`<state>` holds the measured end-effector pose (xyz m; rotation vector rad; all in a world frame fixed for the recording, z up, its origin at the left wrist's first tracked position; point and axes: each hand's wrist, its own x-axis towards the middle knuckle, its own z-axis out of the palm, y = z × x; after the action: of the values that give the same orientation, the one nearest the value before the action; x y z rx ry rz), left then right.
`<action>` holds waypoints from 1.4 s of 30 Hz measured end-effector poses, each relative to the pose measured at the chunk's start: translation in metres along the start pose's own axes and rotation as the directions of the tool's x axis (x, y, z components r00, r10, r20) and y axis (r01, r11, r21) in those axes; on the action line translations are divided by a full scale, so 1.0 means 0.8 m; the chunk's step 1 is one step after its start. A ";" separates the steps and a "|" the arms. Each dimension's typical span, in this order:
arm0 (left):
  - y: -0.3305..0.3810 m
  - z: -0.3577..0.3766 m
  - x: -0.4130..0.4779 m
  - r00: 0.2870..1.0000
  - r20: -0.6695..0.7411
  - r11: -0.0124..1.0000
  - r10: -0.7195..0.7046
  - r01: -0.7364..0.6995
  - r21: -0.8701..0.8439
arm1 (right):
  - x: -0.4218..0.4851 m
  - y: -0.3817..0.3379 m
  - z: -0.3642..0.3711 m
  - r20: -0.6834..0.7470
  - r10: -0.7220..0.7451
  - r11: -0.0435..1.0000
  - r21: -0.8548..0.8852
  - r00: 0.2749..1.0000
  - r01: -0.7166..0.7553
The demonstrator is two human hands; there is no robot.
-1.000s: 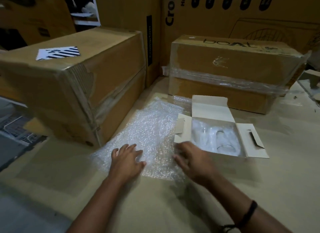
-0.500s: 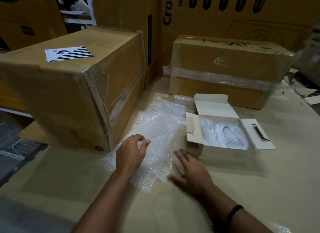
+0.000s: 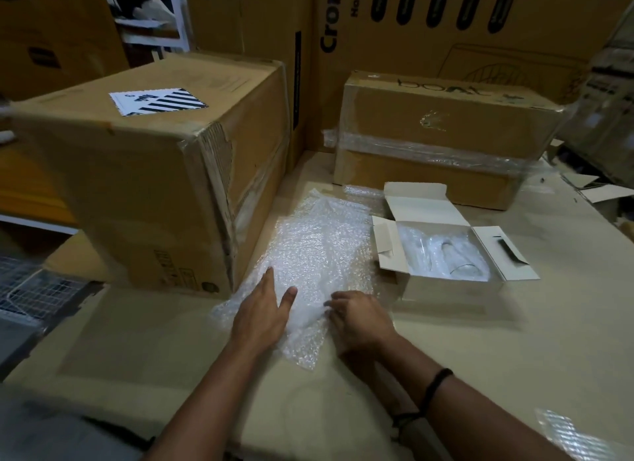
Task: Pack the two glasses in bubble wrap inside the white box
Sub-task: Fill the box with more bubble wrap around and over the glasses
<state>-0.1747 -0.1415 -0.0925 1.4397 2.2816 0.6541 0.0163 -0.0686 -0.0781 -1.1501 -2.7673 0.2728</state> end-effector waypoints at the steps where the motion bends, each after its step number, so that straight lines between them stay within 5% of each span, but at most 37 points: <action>1: -0.001 0.000 -0.001 1.000 0.010 1.000 -0.006 0.006 0.022 | -0.001 0.003 -0.007 0.021 -0.008 0.999 0.054 1.000 0.007; 5: -0.002 0.002 -0.007 0.999 0.017 0.998 -0.050 0.050 0.029 | -0.024 0.025 -0.047 -0.013 0.036 0.915 0.402 0.999 -0.027; 10: -0.015 0.006 0.011 0.999 0.047 0.985 0.017 -0.025 0.168 | -0.081 0.069 -0.116 0.019 0.141 0.794 0.595 0.990 -0.125; 14: 0.019 -0.005 0.013 0.941 -0.269 0.963 0.207 -0.147 0.227 | -0.126 0.105 -0.152 0.105 0.146 0.736 0.652 0.984 -0.179; 17: 0.055 -0.008 -0.002 0.949 -0.296 0.982 0.104 -0.145 -0.123 | -0.152 0.118 -0.160 0.191 0.114 0.792 0.575 0.975 -0.205; 19: 0.076 -0.015 -0.014 0.984 -0.162 0.809 -0.067 -0.041 -0.587 | -0.166 0.124 -0.158 0.222 0.089 0.842 0.505 0.971 -0.192; 21: 0.091 -0.018 -0.021 0.982 0.050 0.604 -0.184 0.153 -0.782 | -0.174 0.132 -0.149 0.238 0.055 0.907 0.394 0.970 -0.148; 25: 0.107 0.011 -0.039 0.940 0.176 0.432 -0.291 0.294 -0.853 | -0.183 0.146 -0.127 0.270 -0.015 0.977 0.208 0.963 -0.044; 27: 0.109 0.034 -0.043 0.918 0.142 0.300 -0.370 0.263 -0.917 | -0.187 0.155 -0.116 0.275 -0.032 0.986 0.163 0.961 -0.013; 30: 0.120 0.053 -0.066 0.908 0.040 0.231 -0.416 0.148 -0.961 | -0.201 0.177 -0.118 0.212 -0.001 0.995 0.101 0.977 -0.021; 34: 0.134 0.081 -0.105 0.922 -0.095 0.319 -0.376 0.032 -0.947 | -0.215 0.208 -0.136 0.283 0.021 0.999 0.038 0.959 -0.033; 36: 0.137 0.092 -0.118 0.917 -0.106 0.287 -0.386 0.010 -0.958 | -0.215 0.213 -0.141 0.354 0.034 0.991 0.112 0.935 -0.078; 40: 0.144 0.095 -0.140 0.897 -0.119 0.213 -0.426 -0.028 -0.977 | -0.198 0.209 -0.123 0.100 0.077 0.969 0.229 0.992 -0.098; 42: 0.143 0.097 -0.149 0.905 -0.122 0.210 -0.407 -0.038 -0.977 | -0.190 0.203 -0.093 0.154 0.048 0.995 0.077 0.987 -0.061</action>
<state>0.0006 -0.1924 -0.0854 0.3485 1.4710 1.9397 0.2487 -0.0553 -0.0484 -1.2349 -2.8258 0.4947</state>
